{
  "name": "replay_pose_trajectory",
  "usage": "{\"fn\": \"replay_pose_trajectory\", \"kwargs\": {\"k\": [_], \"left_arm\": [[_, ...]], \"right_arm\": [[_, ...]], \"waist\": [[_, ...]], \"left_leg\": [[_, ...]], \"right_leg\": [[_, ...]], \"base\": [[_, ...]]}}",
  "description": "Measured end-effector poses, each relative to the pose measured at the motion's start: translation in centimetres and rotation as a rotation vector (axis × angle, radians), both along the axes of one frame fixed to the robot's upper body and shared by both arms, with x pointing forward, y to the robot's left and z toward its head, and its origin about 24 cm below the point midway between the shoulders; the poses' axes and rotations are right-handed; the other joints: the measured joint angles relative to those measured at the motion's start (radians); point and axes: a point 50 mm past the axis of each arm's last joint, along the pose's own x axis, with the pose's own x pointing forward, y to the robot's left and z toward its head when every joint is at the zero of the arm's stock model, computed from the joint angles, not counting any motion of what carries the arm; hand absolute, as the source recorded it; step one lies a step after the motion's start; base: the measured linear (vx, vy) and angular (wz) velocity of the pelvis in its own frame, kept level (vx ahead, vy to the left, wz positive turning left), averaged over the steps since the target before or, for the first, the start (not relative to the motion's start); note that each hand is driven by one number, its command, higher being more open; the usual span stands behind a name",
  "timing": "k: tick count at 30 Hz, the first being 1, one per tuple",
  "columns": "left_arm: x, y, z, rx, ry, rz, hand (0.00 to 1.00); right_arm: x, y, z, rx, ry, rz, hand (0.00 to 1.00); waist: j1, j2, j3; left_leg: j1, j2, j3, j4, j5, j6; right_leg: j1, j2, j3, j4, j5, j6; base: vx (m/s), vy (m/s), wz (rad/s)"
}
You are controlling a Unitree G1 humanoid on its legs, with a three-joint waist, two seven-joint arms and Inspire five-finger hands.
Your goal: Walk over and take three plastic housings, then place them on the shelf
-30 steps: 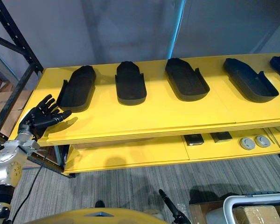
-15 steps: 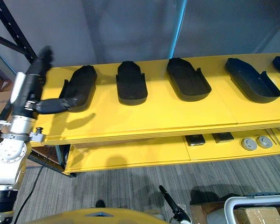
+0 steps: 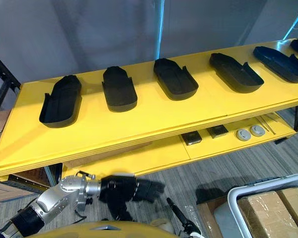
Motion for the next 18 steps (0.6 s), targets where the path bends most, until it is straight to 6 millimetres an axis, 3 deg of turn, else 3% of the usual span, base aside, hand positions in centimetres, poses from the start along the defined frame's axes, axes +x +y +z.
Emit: {"fn": "replay_pose_trajectory", "kwargs": {"k": [5, 8, 11, 13, 15, 18], "left_arm": [[-1.2, 0.8, -2.4, 0.088, 0.146, 0.032, 1.0], [-2.0, 2.0, -5.1, 0.196, 0.245, 0.169, 1.0], [-3.6, 4.4, -9.0, 0.436, 0.386, 0.5, 1.0], [-4.4, 7.1, -11.0, 0.579, 0.442, 0.832, 1.0], [-5.4, 9.0, -11.9, 0.692, 0.426, 0.991, 1.0], [-7.5, 11.1, -12.6, 0.897, 0.388, 1.083, 1.0]], "right_arm": [[0.3, 0.4, -0.1, 0.0, 0.028, 0.058, 1.0], [1.8, 0.6, 0.1, 0.0, -0.002, 0.091, 1.0], [2.1, 0.7, 0.1, -0.002, -0.006, 0.115, 1.0], [2.0, 0.9, 0.0, 0.003, -0.002, 0.116, 1.0], [1.6, 1.1, -0.1, 0.008, 0.011, 0.111, 1.0], [1.3, 1.3, -0.2, 0.013, 0.025, 0.107, 1.0]], "waist": [[-0.003, -0.016, -0.008], [-0.021, -0.018, -0.009], [-0.021, -0.021, -0.01], [-0.003, -0.032, -0.015], [0.006, -0.044, -0.022], [0.013, -0.053, -0.027]], "left_leg": [[-0.001, 0.0, 0.006, 0.0, -0.001, -0.002], [0.002, 0.0, 0.011, 0.0, -0.001, -0.002], [0.006, 0.001, 0.011, 0.0, -0.001, -0.002], [0.011, 0.003, 0.008, 0.0, -0.001, -0.002], [0.017, 0.002, 0.004, 0.0, -0.002, -0.002], [0.018, 0.002, 0.003, 0.0, -0.002, -0.002]], "right_leg": [[0.0, 0.001, 0.001, -0.003, 0.0, -0.001], [0.001, 0.002, 0.004, -0.003, -0.001, -0.001], [0.005, 0.003, 0.004, -0.002, 0.0, -0.001], [0.01, 0.005, 0.003, -0.002, 0.0, -0.001], [0.02, 0.005, 0.0, -0.003, -0.001, -0.001], [0.02, 0.004, 0.0, -0.002, 0.0, 0.0]], "base": [[0.03, -0.009, 0.0], [0.0, -0.003, -0.01], [0.0, 0.0, 0.0], [-0.03, -0.011, 0.02], [-0.01, -0.004, 0.02], [-0.03, -0.002, 0.01]]}}
